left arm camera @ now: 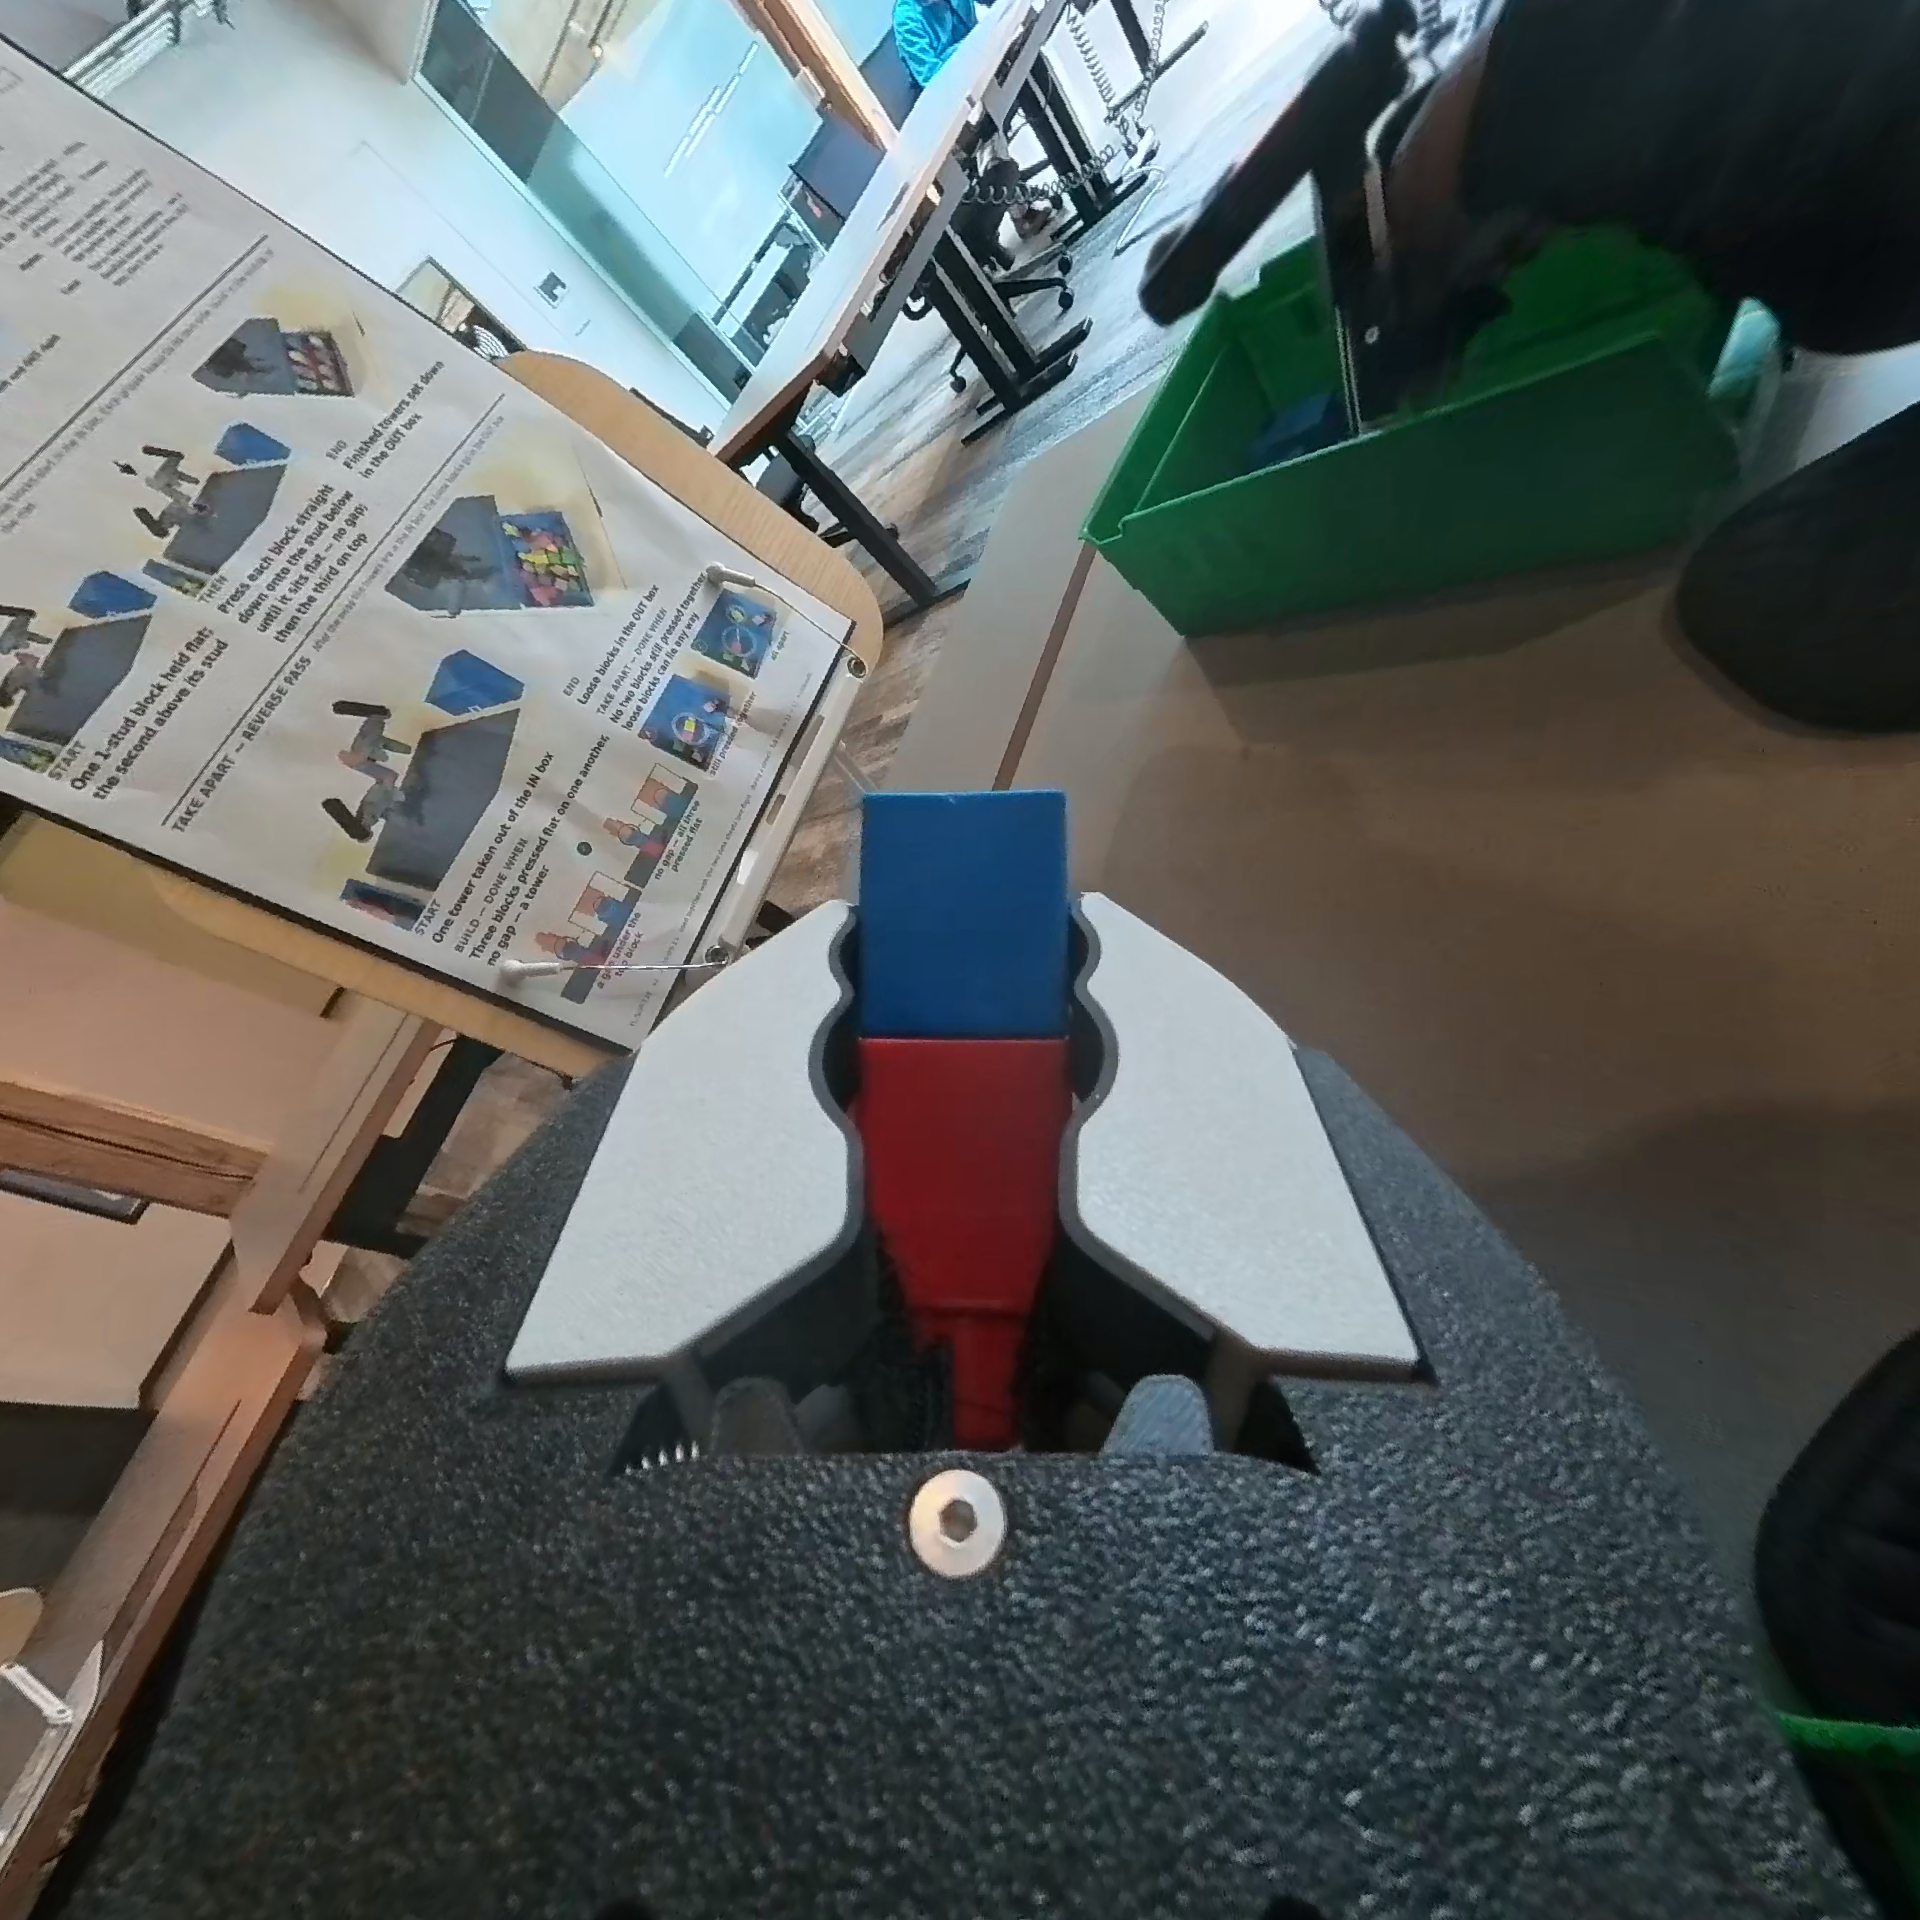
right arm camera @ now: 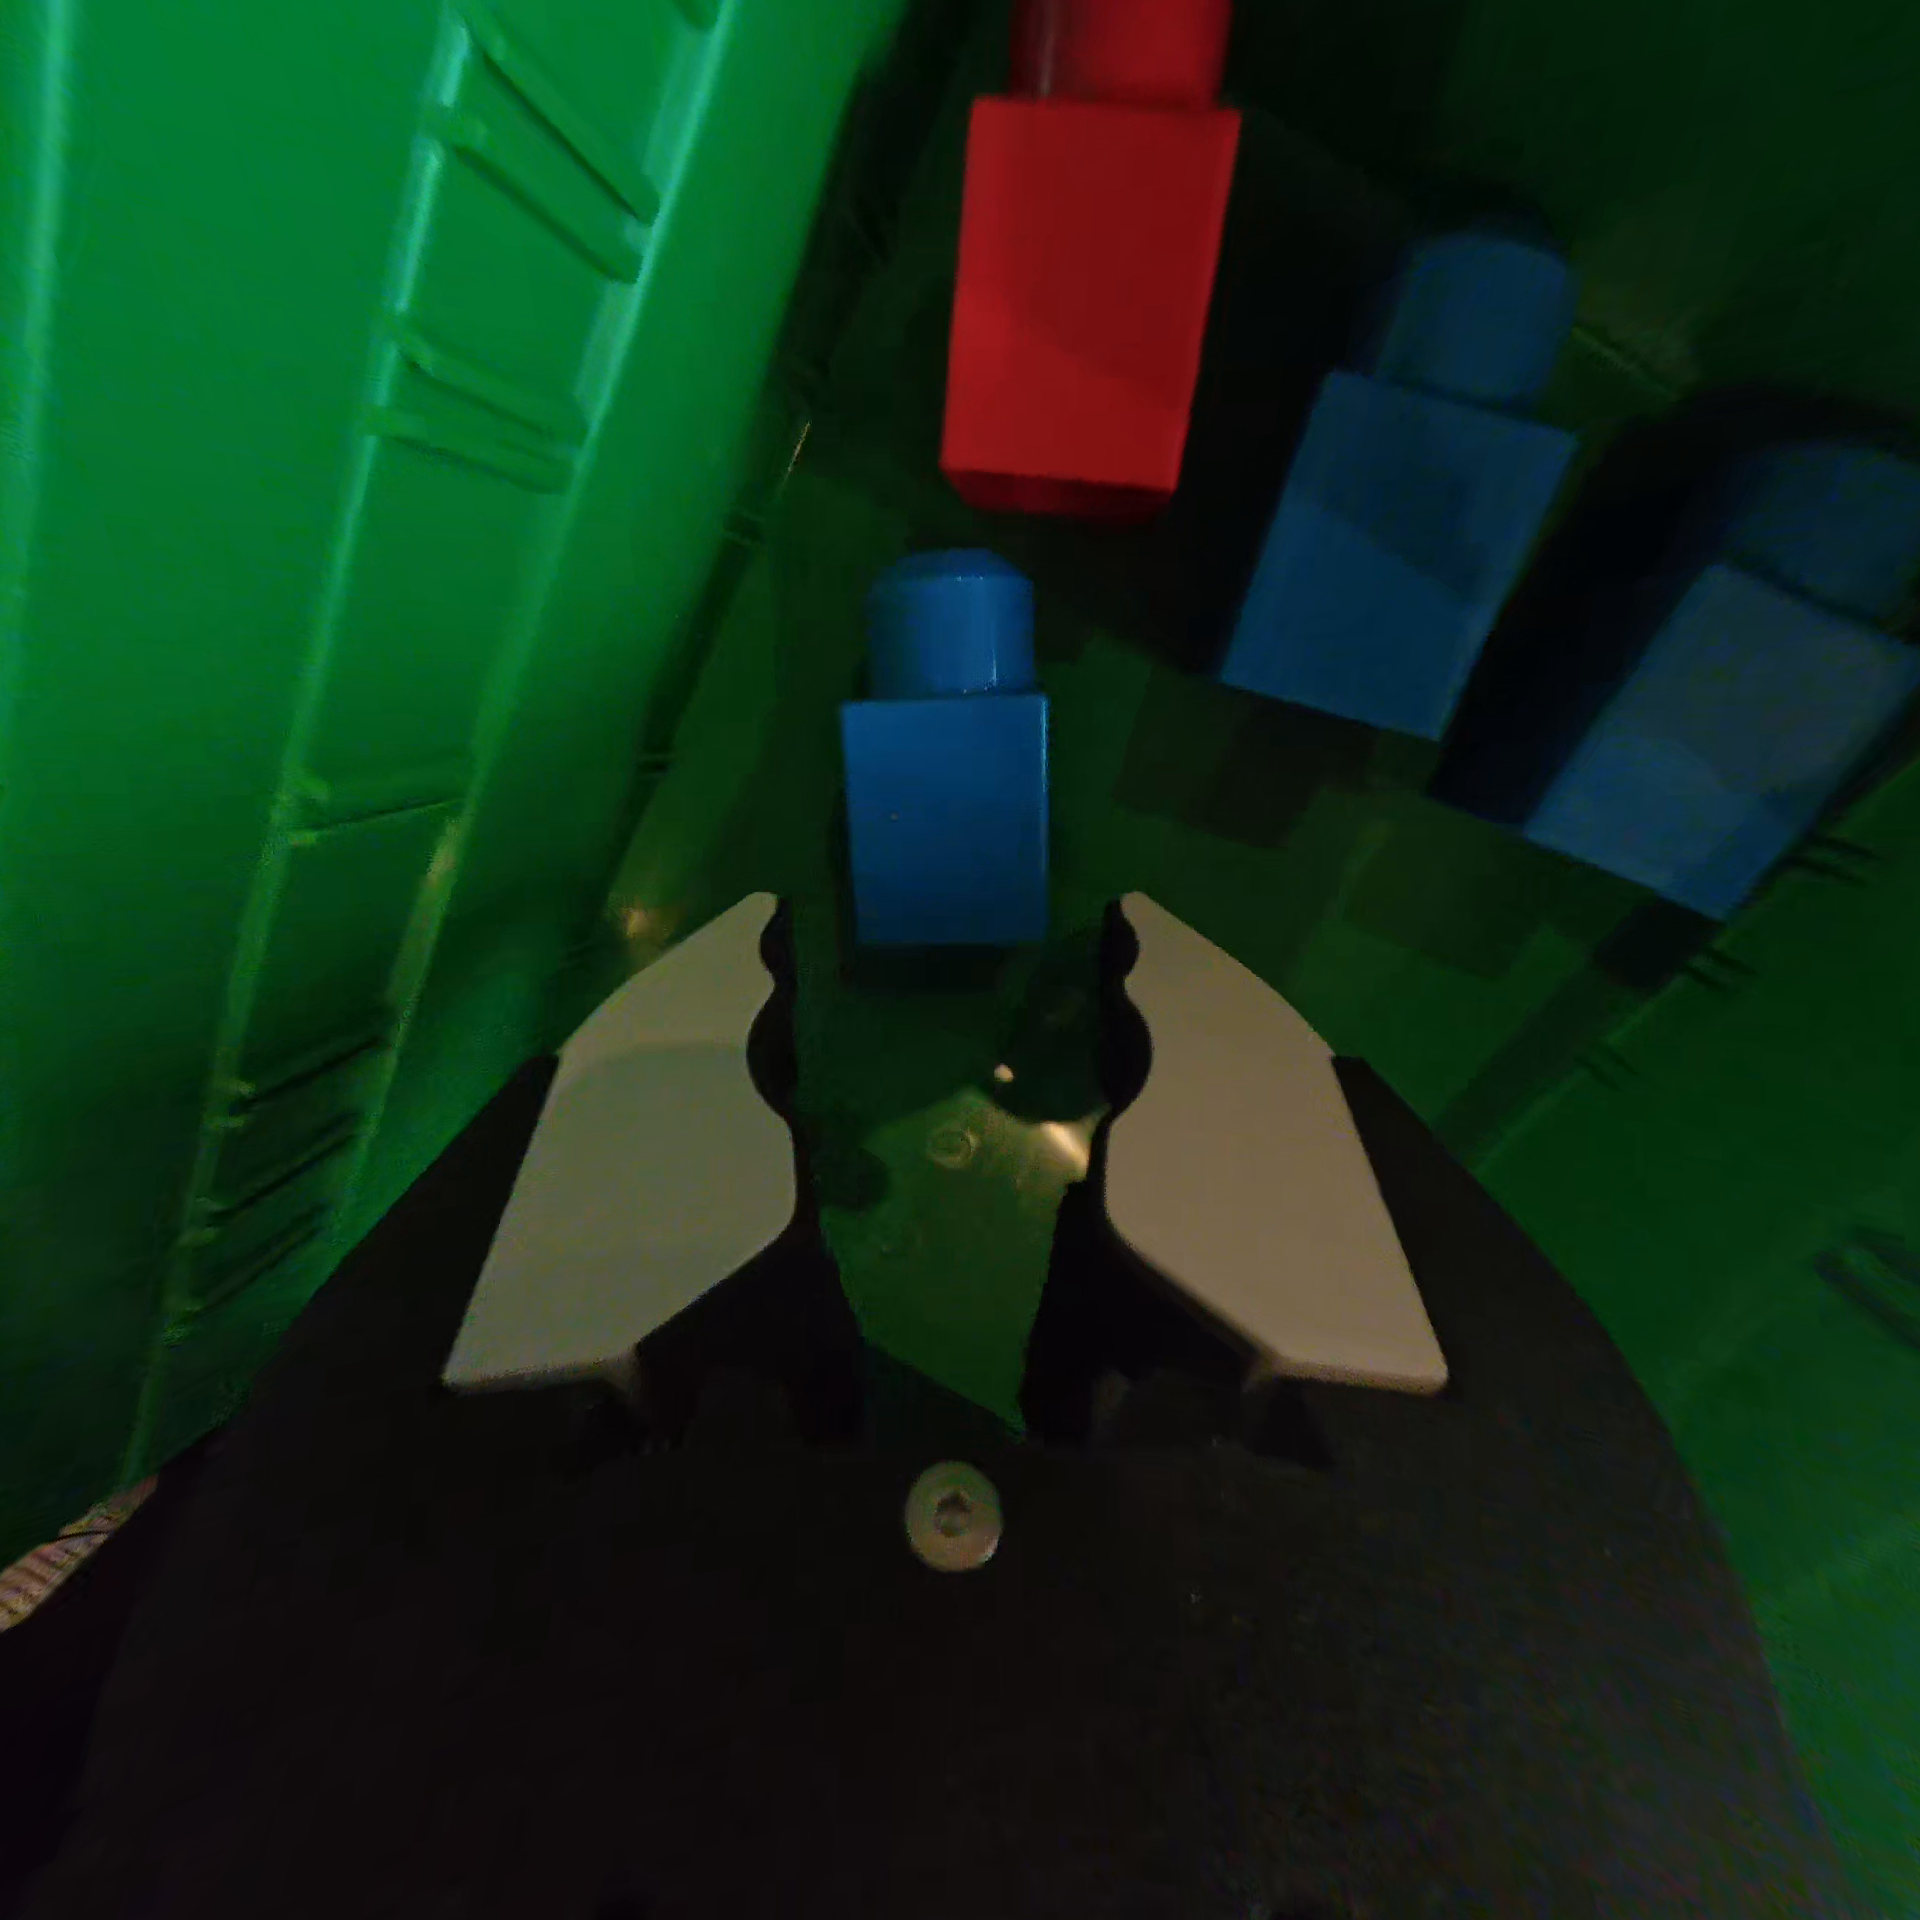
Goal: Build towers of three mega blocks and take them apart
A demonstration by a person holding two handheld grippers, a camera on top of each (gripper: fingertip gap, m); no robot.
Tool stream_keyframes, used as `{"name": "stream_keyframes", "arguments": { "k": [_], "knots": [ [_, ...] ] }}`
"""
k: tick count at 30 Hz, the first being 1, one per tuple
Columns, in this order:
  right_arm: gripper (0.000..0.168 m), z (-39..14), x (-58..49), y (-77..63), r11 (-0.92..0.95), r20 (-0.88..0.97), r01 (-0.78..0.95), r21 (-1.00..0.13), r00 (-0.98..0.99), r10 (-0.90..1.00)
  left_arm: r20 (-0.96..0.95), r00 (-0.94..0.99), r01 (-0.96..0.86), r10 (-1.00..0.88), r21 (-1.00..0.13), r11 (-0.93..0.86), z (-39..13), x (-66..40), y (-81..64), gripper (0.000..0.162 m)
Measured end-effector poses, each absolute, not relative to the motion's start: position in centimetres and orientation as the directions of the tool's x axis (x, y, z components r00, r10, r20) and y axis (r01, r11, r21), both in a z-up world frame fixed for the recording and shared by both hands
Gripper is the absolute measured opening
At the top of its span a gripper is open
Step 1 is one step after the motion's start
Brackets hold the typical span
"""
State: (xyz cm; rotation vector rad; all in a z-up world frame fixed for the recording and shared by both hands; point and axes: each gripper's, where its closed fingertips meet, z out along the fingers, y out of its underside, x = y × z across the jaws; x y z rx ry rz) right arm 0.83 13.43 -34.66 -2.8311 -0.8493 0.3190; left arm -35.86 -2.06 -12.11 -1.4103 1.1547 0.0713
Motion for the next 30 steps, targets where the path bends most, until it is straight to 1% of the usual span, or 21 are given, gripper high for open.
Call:
{"name": "stream_keyframes", "arguments": {
  "k": [1, 3, 4, 6, 7, 9, 11, 12, 14, 16, 17, 19, 21, 23, 26, 27, 29, 30],
  "knots": [
    [0.059, -34.1, 1.0, 13.4, -0.826, -0.153, 0.515, -0.23, 0.819, 0.553, -0.652, 0.496, -0.651, -0.573, -0.716, 0.251, -12.1, -35.8, -2.0, 0.036],
    [0.058, -32.5, 1.5, 13.6, -0.822, -0.117, 0.5, -0.272, 0.831, 0.544, -0.653, 0.494, -0.652, -0.574, -0.715, 0.254, -12.1, -35.7, -2.0, 0.036],
    [0.058, -31.1, 1.5, 13.6, -0.806, -0.095, 0.505, -0.31, 0.827, 0.555, -0.653, 0.491, -0.65, -0.577, -0.715, 0.256, -12.1, -35.6, -2.0, 0.036],
    [0.058, -27.2, 0.5, 13.8, -0.71, -0.024, 0.547, -0.444, 0.785, 0.62, -0.651, 0.483, -0.648, -0.585, -0.716, 0.262, -12.2, -35.3, -2.1, 0.036],
    [0.058, -25.0, -0.5, 13.8, -0.621, 0.04, 0.582, -0.524, 0.746, 0.665, -0.65, 0.477, -0.645, -0.591, -0.716, 0.267, -12.2, -35.1, -2.1, 0.036],
    [0.061, -20.4, -3.7, 13.1, -0.366, 0.194, 0.665, -0.651, 0.612, 0.766, -0.647, 0.463, -0.636, -0.606, -0.718, 0.281, -12.2, -34.4, -2.2, 0.036],
    [0.064, -16.6, -8.4, 10.8, -0.045, 0.353, 0.7, -0.713, 0.414, 0.839, -0.645, 0.445, -0.629, -0.621, -0.719, 0.297, -12.2, -33.7, -2.3, 0.036],
    [0.063, -15.0, -10.9, 9.3, 0.111, 0.436, 0.689, -0.716, 0.316, 0.843, -0.645, 0.435, -0.624, -0.629, -0.719, 0.306, -12.2, -33.2, -2.4, 0.036],
    [0.054, -12.4, -15.8, 6.1, 0.375, 0.567, 0.611, -0.697, 0.149, 0.81, -0.643, 0.412, -0.611, -0.646, -0.72, 0.328, -12.2, -32.3, -2.6, 0.036],
    [0.049, -11.0, -20.5, 2.0, 0.562, 0.633, 0.47, -0.681, -0.009, 0.774, -0.642, 0.387, -0.6, -0.662, -0.72, 0.348, -12.3, -31.3, -2.8, 0.036],
    [0.047, -10.7, -22.4, -0.1, 0.621, 0.648, 0.397, -0.676, -0.08, 0.757, -0.642, 0.375, -0.599, -0.669, -0.718, 0.354, -12.4, -30.8, -2.8, 0.036],
    [0.044, -10.7, -25.4, -3.1, 0.684, 0.663, 0.291, -0.669, -0.182, 0.726, -0.644, 0.353, -0.605, -0.679, -0.711, 0.36, -12.6, -30.1, -2.8, 0.036],
    [0.044, -11.3, -27.2, -4.5, 0.702, 0.662, 0.258, -0.664, -0.233, 0.712, -0.646, 0.335, -0.609, -0.686, -0.704, 0.365, -12.8, -29.5, -2.9, 0.036],
    [0.045, -11.7, -28.2, -4.8, 0.71, 0.667, 0.247, -0.659, -0.243, 0.704, -0.646, 0.319, -0.61, -0.693, -0.7, 0.371, -13.0, -29.0, -2.9, 0.036],
    [0.045, -11.9, -28.8, -5.2, 0.699, 0.651, 0.214, -0.683, -0.257, 0.715, -0.649, 0.303, -0.611, -0.698, -0.694, 0.38, -13.1, -28.5, -3.0, 0.036],
    [0.043, -11.9, -28.9, -5.2, 0.699, 0.651, 0.207, -0.684, -0.259, 0.714, -0.649, 0.298, -0.61, -0.7, -0.694, 0.383, -13.2, -28.4, -3.1, 0.036],
    [0.034, -11.9, -29.1, -4.9, 0.72, 0.678, 0.2, -0.665, -0.242, 0.694, -0.649, 0.287, -0.612, -0.704, -0.69, 0.387, -13.3, -28.1, -3.2, 0.036],
    [0.034, -12.0, -29.1, -4.9, 0.724, 0.683, 0.197, -0.661, -0.243, 0.689, -0.652, 0.284, -0.615, -0.703, -0.687, 0.388, -13.3, -28.1, -3.2, 0.036]
  ]
}}
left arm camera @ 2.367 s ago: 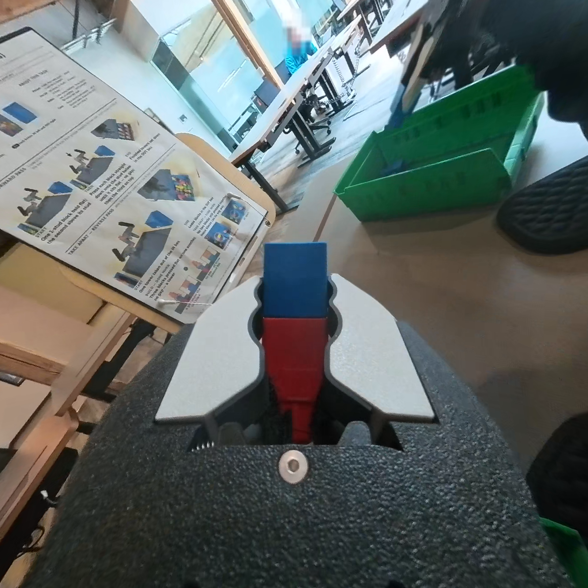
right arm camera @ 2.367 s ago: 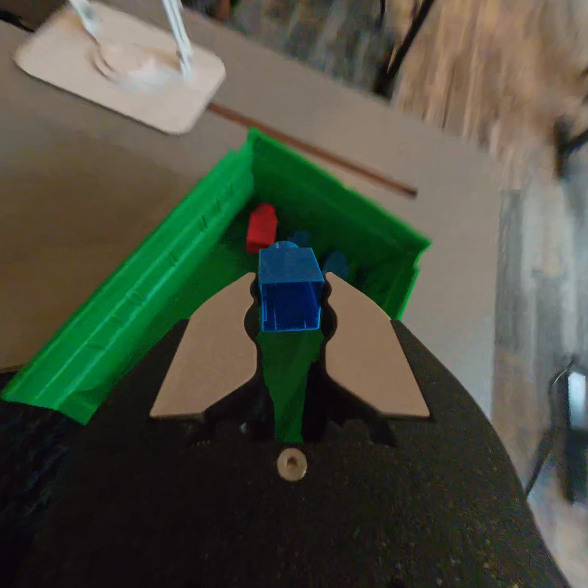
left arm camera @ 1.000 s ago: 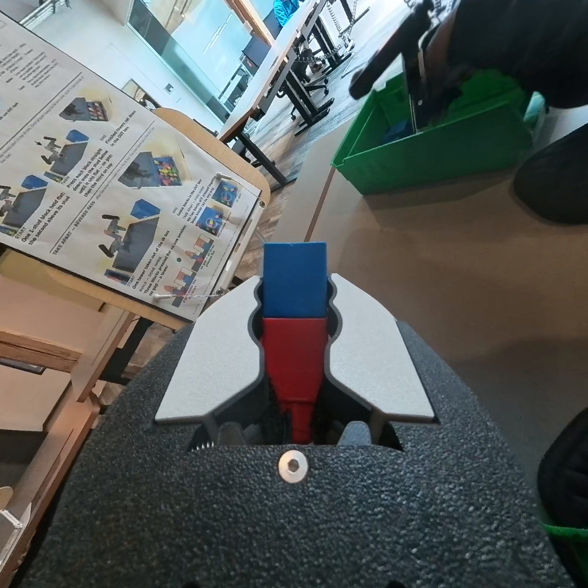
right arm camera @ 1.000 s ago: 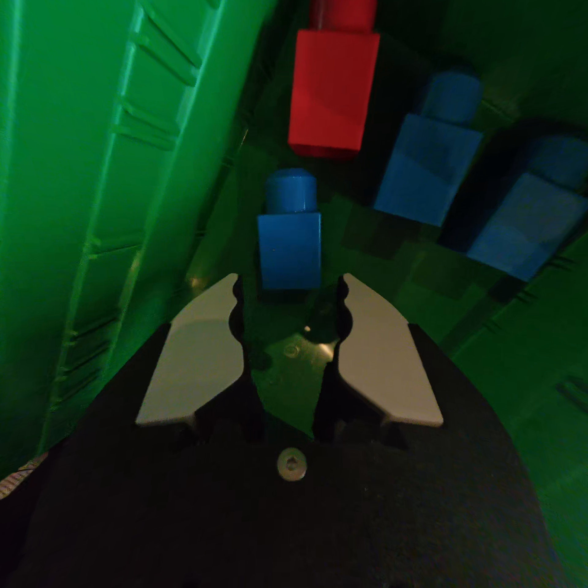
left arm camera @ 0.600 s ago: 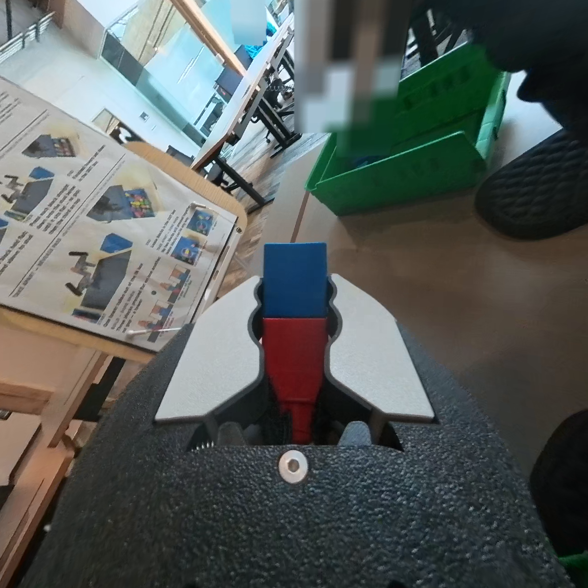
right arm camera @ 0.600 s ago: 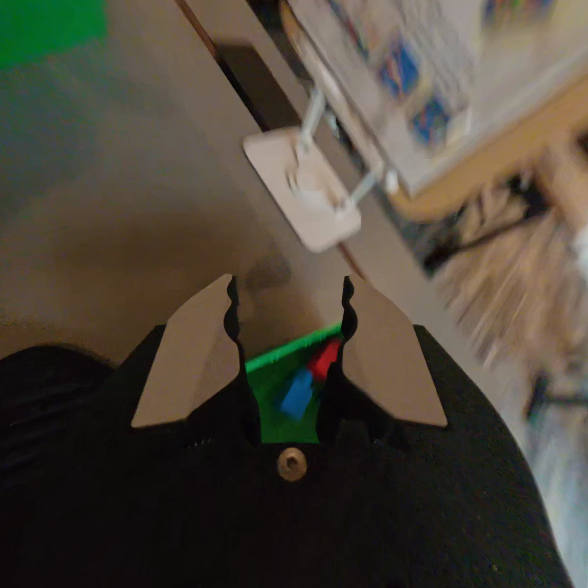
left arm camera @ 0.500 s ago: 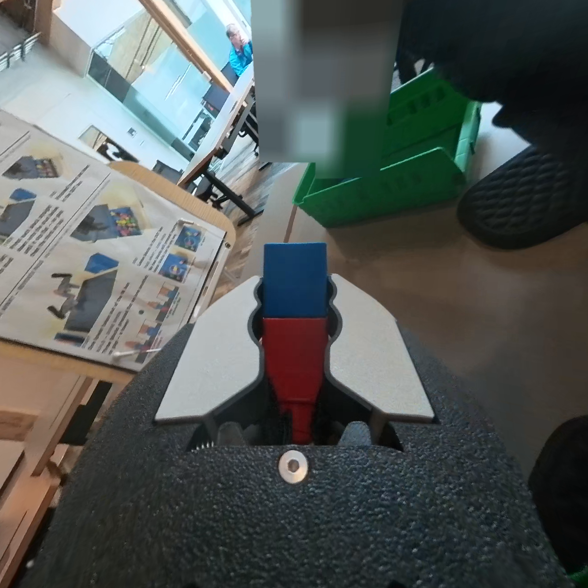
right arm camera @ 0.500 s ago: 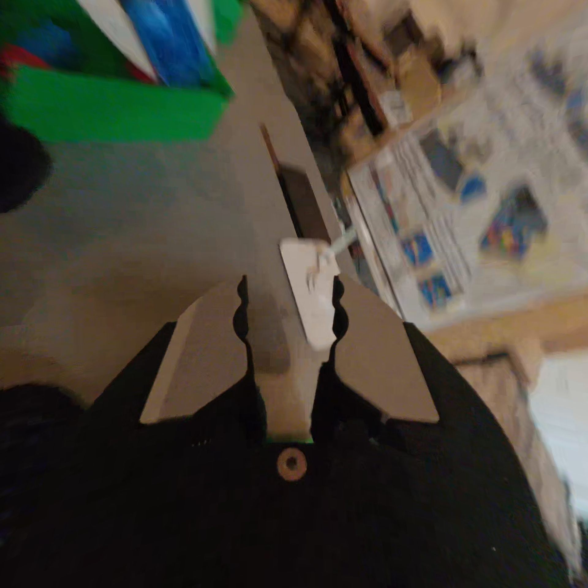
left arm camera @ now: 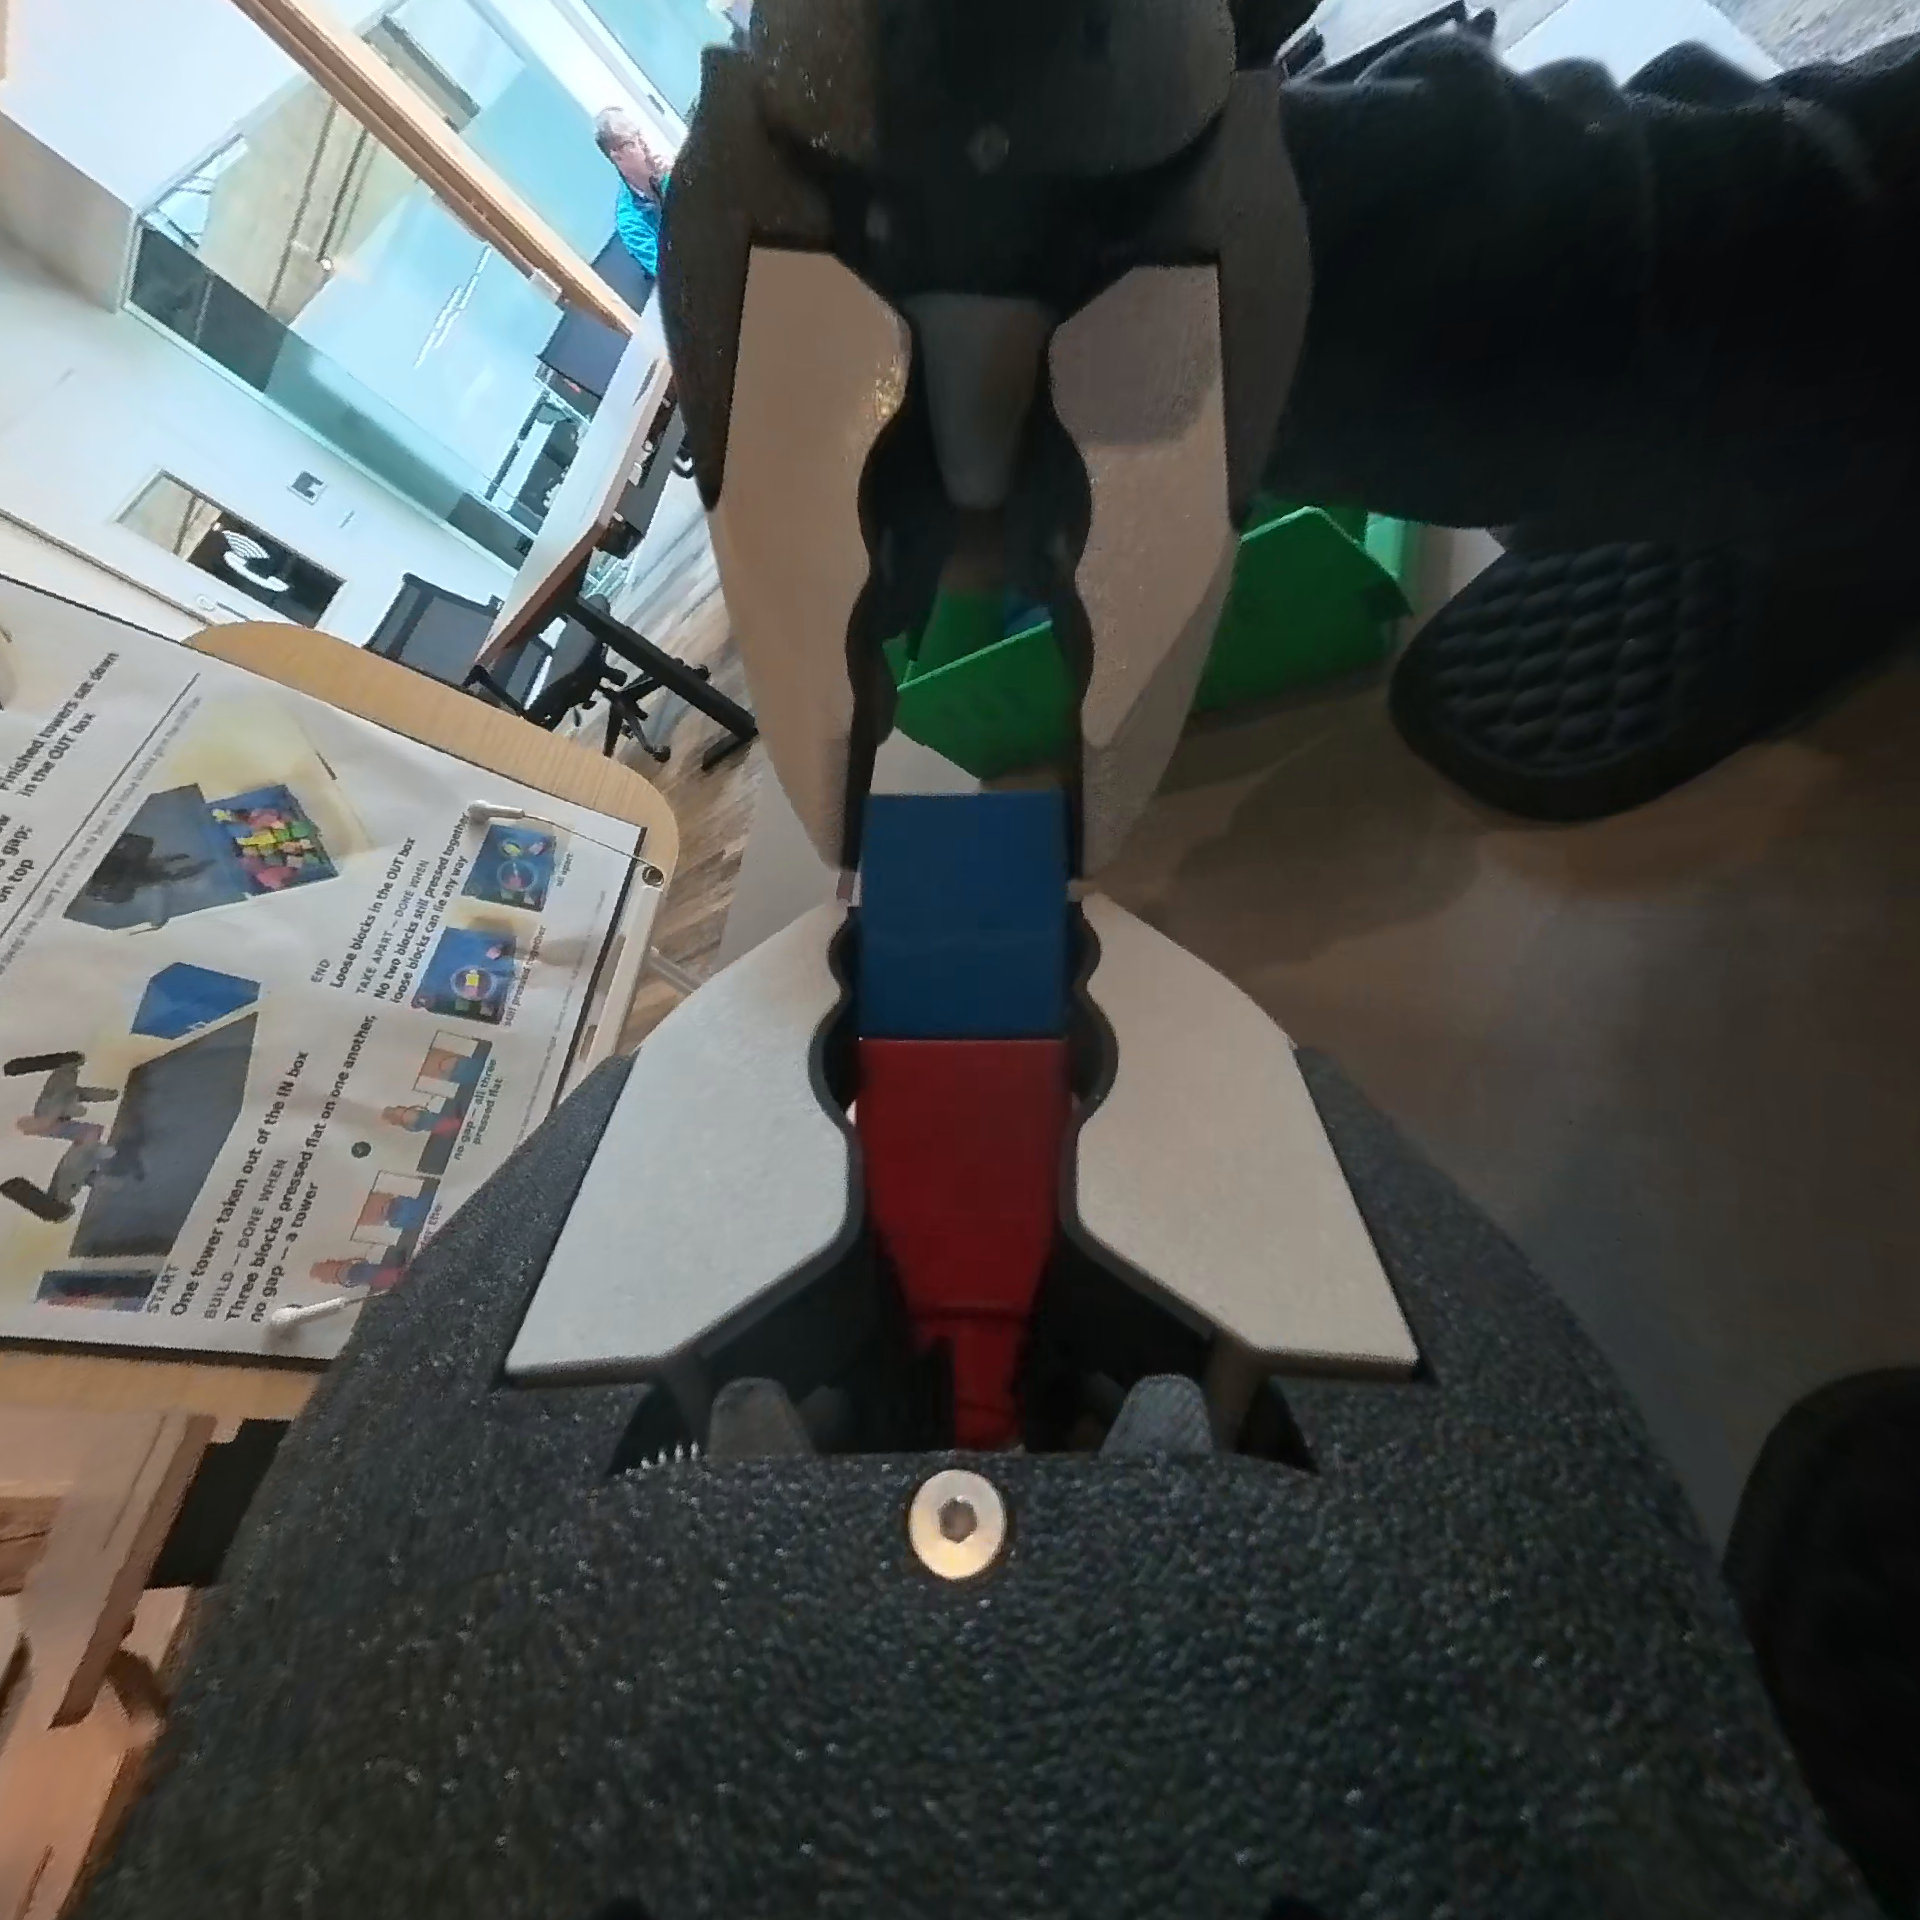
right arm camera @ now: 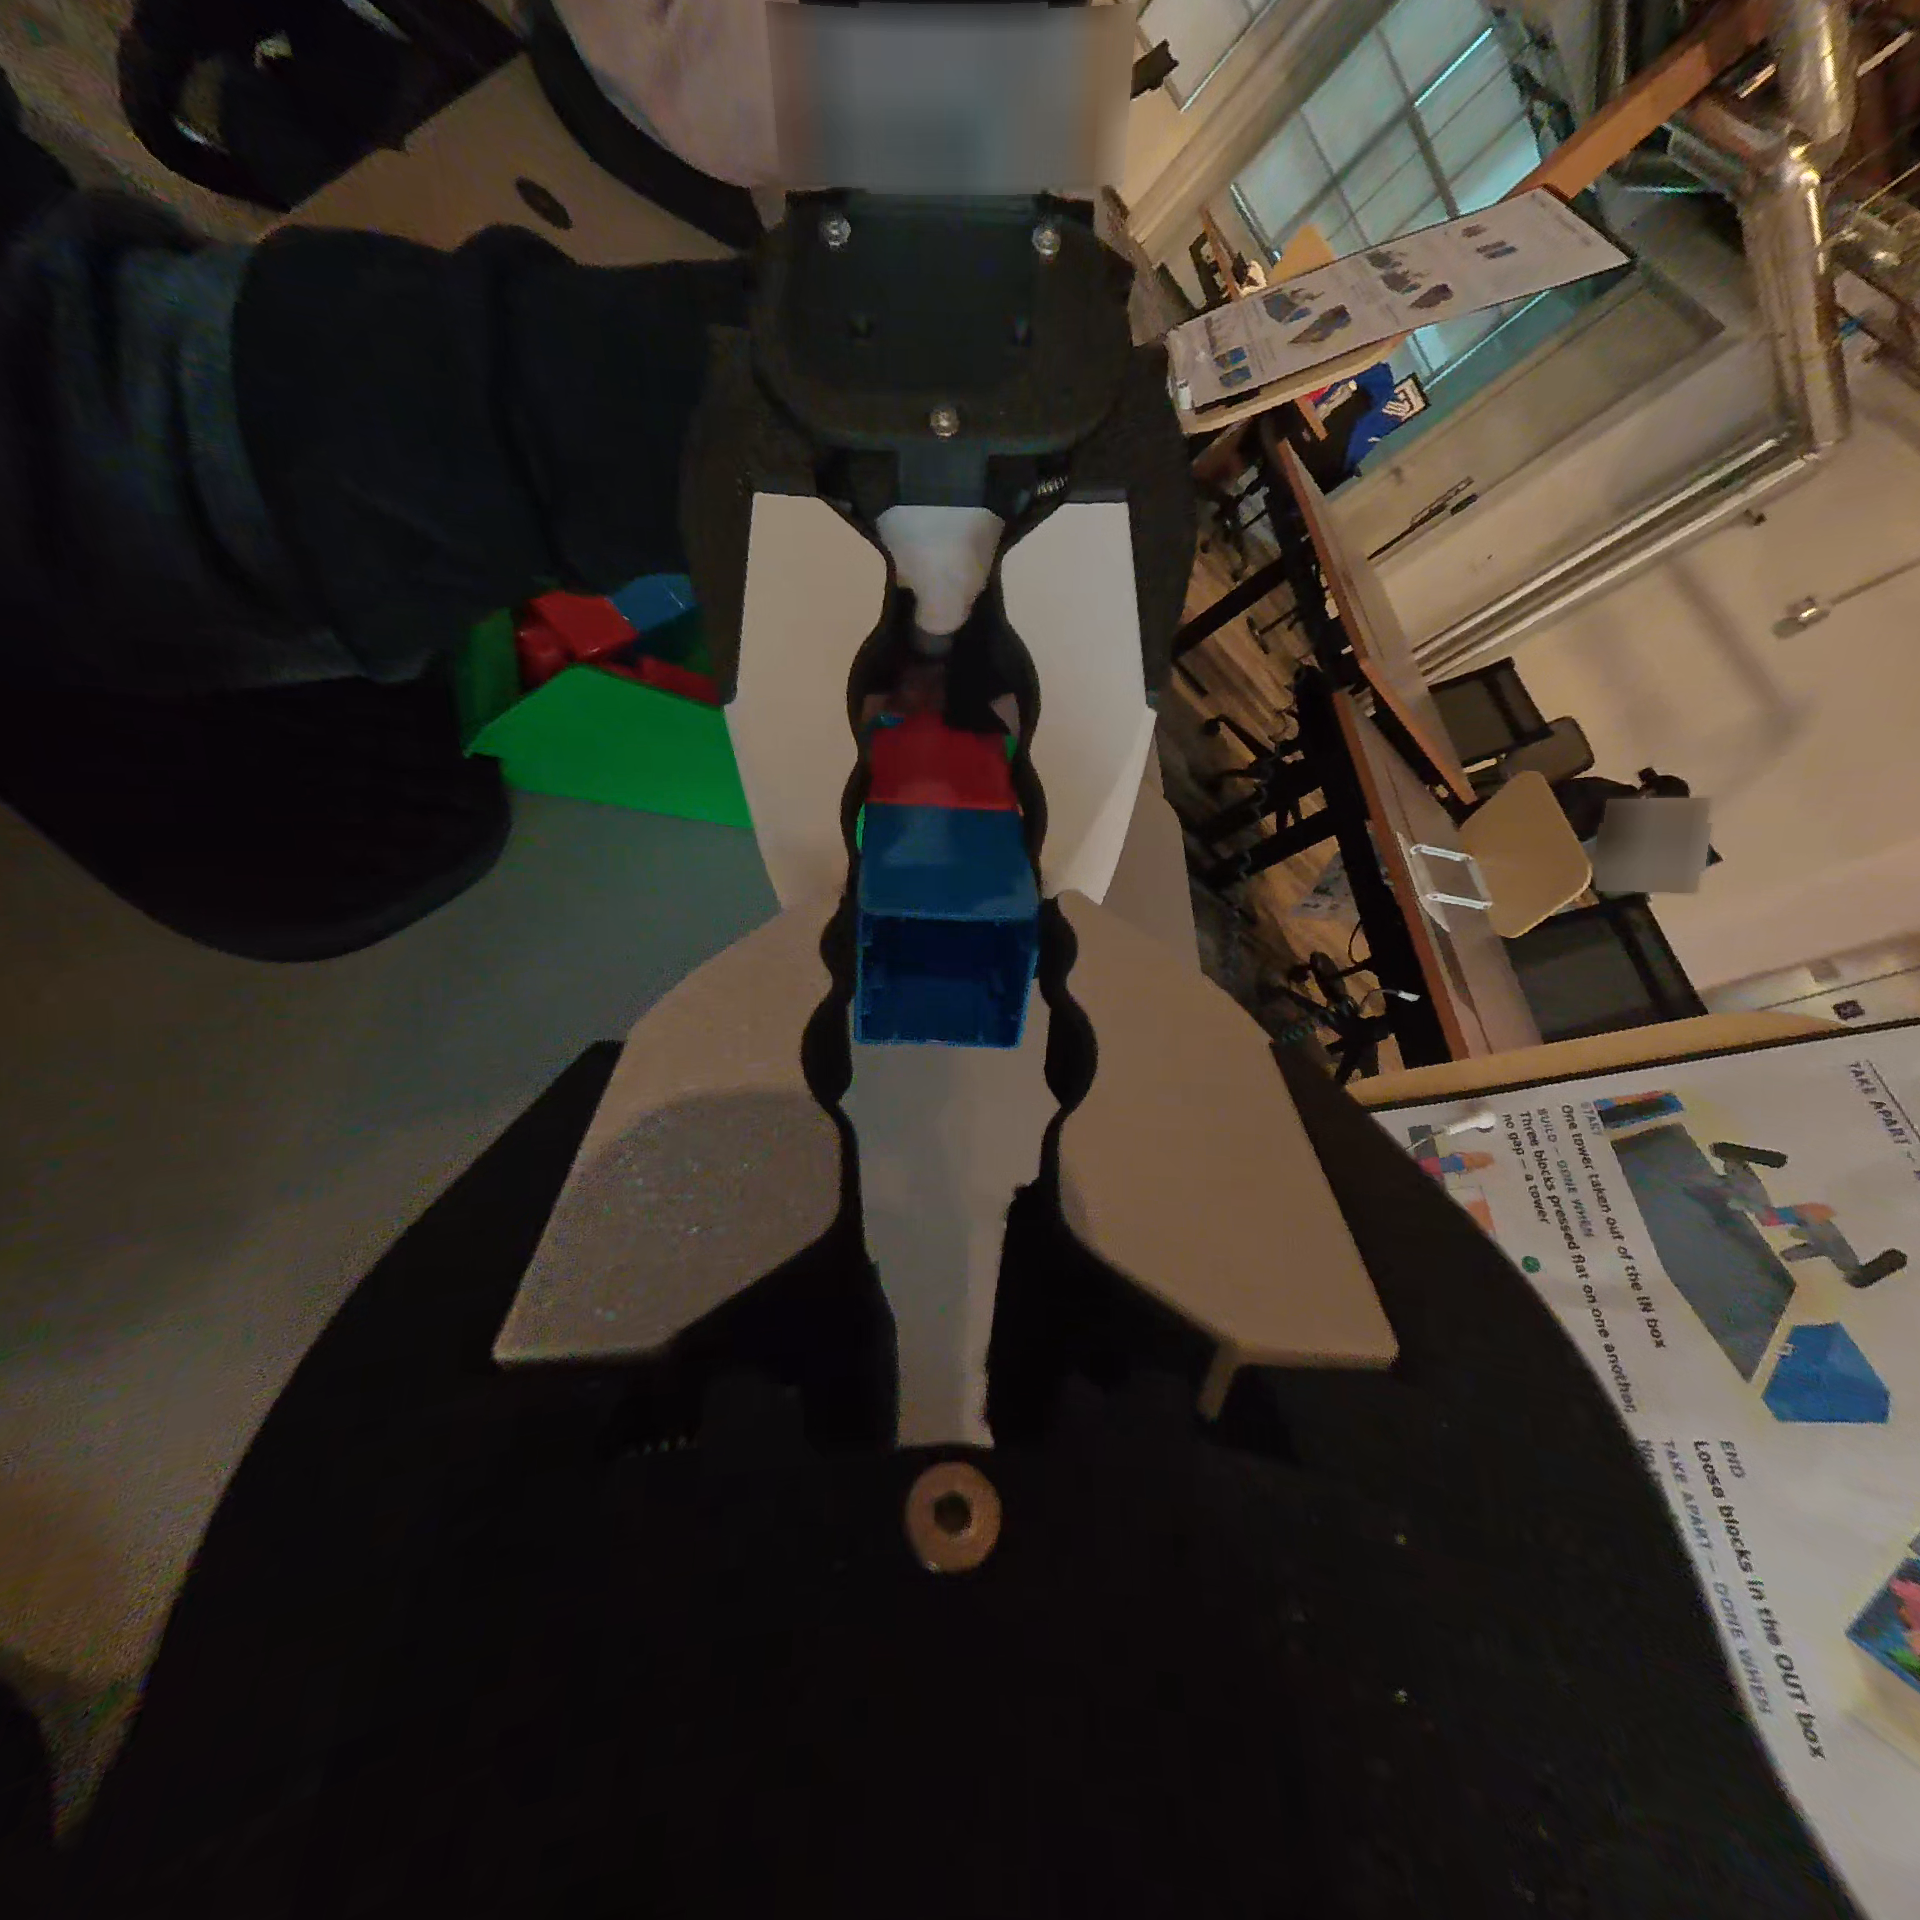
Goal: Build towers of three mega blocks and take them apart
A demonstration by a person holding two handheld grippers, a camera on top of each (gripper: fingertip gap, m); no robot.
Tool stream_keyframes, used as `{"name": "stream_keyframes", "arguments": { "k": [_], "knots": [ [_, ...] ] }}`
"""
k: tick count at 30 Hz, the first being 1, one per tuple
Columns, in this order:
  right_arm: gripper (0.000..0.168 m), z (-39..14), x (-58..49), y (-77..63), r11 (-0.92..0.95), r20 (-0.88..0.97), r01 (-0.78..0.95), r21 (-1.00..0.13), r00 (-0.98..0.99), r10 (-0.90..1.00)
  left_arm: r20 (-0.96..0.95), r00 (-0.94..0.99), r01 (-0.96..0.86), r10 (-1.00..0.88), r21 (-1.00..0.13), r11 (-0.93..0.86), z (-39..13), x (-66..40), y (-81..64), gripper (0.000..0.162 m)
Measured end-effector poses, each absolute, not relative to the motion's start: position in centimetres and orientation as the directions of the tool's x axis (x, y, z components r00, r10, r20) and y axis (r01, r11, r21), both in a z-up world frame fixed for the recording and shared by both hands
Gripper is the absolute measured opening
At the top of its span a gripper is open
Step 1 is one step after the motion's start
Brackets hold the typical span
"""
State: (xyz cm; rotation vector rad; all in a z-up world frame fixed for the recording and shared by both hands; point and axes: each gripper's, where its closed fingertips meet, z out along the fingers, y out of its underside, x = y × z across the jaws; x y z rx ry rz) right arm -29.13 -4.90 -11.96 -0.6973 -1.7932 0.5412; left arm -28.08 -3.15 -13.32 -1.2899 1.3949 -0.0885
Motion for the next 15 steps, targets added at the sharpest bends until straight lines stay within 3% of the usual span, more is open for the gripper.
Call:
{"name": "stream_keyframes", "arguments": {
  "k": [6, 15],
  "knots": [
    [0.033, -11.4, -28.2, -5.0, 0.735, 0.695, 0.158, -0.659, -0.245, 0.676, -0.661, 0.304, -0.612, -0.686, -0.688, 0.391, -13.1, -28.4, -2.8, 0.043],
    [0.033, -11.0, -26.9, -4.8, 0.737, 0.698, 0.144, -0.661, -0.242, 0.674, -0.677, 0.288, -0.675, -0.677, -0.645, 0.358, -14.1, -29.1, -2.3, 0.04]
  ]
}}
